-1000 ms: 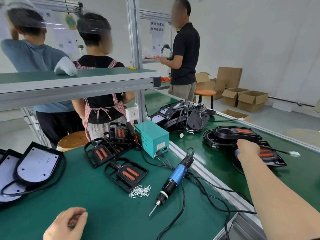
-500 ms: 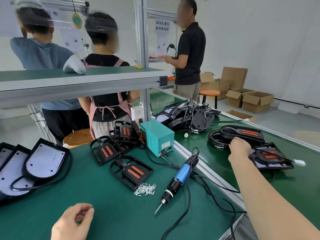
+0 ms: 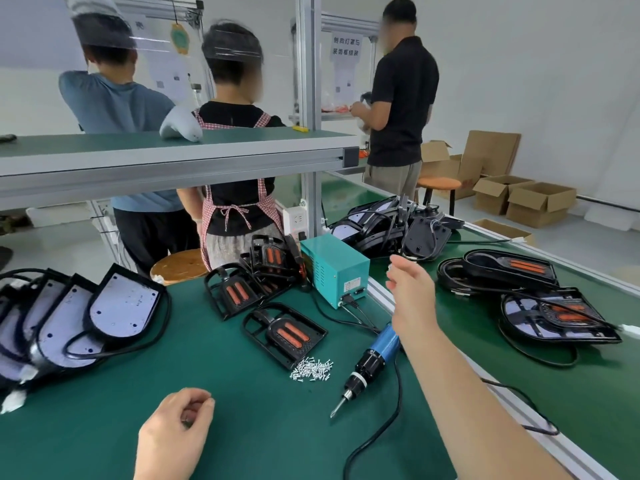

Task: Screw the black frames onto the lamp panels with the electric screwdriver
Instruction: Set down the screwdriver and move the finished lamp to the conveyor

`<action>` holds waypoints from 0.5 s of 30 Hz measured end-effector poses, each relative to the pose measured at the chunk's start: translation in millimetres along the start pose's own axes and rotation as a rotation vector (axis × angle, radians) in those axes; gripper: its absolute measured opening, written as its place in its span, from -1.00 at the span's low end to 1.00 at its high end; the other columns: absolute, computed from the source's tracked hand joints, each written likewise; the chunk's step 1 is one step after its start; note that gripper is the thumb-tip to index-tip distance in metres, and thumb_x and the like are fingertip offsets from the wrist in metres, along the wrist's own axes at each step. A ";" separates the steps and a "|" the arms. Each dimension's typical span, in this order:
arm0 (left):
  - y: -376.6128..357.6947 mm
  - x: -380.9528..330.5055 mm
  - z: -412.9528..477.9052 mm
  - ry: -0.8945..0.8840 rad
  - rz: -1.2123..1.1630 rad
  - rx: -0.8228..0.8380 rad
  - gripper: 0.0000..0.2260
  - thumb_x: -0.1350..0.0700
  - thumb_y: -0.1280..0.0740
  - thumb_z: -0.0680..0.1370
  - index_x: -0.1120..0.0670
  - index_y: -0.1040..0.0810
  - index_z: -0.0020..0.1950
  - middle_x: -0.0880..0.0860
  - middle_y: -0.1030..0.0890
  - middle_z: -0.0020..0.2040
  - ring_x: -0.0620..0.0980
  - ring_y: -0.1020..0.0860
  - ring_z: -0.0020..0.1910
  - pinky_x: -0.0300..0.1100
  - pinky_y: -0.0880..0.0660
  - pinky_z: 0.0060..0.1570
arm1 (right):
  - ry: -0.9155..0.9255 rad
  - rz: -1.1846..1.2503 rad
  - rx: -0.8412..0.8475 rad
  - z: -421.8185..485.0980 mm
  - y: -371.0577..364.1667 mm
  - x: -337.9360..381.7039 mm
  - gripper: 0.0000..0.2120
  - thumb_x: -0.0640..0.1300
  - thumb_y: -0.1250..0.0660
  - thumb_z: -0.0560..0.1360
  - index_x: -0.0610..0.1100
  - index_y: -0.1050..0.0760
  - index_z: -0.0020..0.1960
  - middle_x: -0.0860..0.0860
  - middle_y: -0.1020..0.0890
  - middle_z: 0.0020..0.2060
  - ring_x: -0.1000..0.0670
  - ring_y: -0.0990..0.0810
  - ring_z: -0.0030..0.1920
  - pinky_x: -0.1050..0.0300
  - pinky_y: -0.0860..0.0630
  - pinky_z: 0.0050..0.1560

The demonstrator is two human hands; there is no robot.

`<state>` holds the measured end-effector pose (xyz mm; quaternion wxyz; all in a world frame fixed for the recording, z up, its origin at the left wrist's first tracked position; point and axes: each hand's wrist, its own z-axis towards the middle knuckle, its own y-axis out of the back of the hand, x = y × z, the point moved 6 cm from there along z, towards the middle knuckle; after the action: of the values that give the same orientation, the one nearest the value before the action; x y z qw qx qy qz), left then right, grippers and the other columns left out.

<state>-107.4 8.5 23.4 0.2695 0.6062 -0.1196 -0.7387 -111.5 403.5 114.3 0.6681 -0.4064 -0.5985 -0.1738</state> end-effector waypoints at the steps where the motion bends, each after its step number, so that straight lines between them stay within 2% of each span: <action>1: -0.9 -0.3 -0.2 -0.005 0.004 0.008 -0.77 0.31 -0.51 0.44 -0.02 -0.65 -0.25 -0.02 -0.65 -0.24 -0.21 -0.56 -0.19 -0.63 -0.34 -0.17 | -0.009 0.007 0.036 -10.7 -9.7 -4.3 -0.73 -0.36 -0.25 0.58 -0.09 -0.61 0.13 0.02 -0.62 0.05 0.08 -0.54 -0.10 0.29 -0.46 -0.13; 4: -1.1 -1.3 -1.1 -0.021 0.024 0.022 -0.78 0.29 -0.50 0.45 -0.03 -0.64 -0.24 -0.04 -0.64 -0.24 -0.10 -0.59 -0.26 -0.61 -0.36 -0.17 | -0.030 0.007 0.149 -47.4 -42.1 -23.7 -0.74 -0.34 -0.26 0.60 -0.03 -0.61 0.04 0.02 -0.62 0.00 0.08 -0.52 -0.18 0.27 -0.45 -0.18; 8: 0.9 -1.7 -2.4 -0.023 0.029 0.019 -0.80 0.27 -0.48 0.47 -0.03 -0.63 -0.23 -0.04 -0.64 -0.24 -0.07 -0.60 -0.21 -0.56 -0.38 -0.17 | -0.056 -0.037 0.274 -97.2 -79.1 -62.1 -0.74 -0.34 -0.28 0.58 -0.02 -0.64 0.02 0.14 -0.65 0.08 0.23 -0.61 -0.08 0.36 -0.49 -0.15; 11: 2.0 -0.3 -3.3 -0.021 0.023 0.019 -0.80 0.26 -0.47 0.49 -0.03 -0.63 -0.22 -0.01 -0.64 -0.23 -0.08 -0.60 -0.21 -0.54 -0.40 -0.18 | -0.080 -0.074 0.348 -128.5 -99.1 -90.1 -0.72 -0.34 -0.27 0.58 -0.03 -0.64 0.09 0.15 -0.67 0.01 0.29 -0.59 -0.22 0.41 -0.49 -0.20; 13: 2.6 0.9 -3.2 -0.015 0.023 0.022 -0.81 0.25 -0.47 0.49 -0.04 -0.63 -0.21 -0.01 -0.64 -0.22 -0.11 -0.60 -0.21 -0.52 -0.42 -0.17 | -0.080 -0.116 0.396 -144.6 -109.5 -104.7 -0.71 -0.34 -0.27 0.59 -0.01 -0.63 0.11 0.10 -0.67 0.03 0.22 -0.60 -0.11 0.34 -0.54 -0.06; 15: 1.7 0.5 -3.4 -0.017 0.038 0.032 -0.84 0.23 -0.46 0.51 -0.03 -0.63 -0.18 -0.04 -0.64 -0.20 -0.14 -0.60 -0.20 -0.48 -0.44 -0.16 | -0.095 -0.176 0.446 -157.9 -116.9 -118.4 -0.72 -0.32 -0.27 0.60 -0.01 -0.62 0.14 0.05 -0.65 0.07 0.10 -0.60 0.03 0.17 -0.55 0.15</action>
<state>-103.8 7.4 23.0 0.2728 0.6018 -0.1454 -0.7364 -118.0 183.5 49.4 0.6948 -0.2027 -0.6859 -0.0755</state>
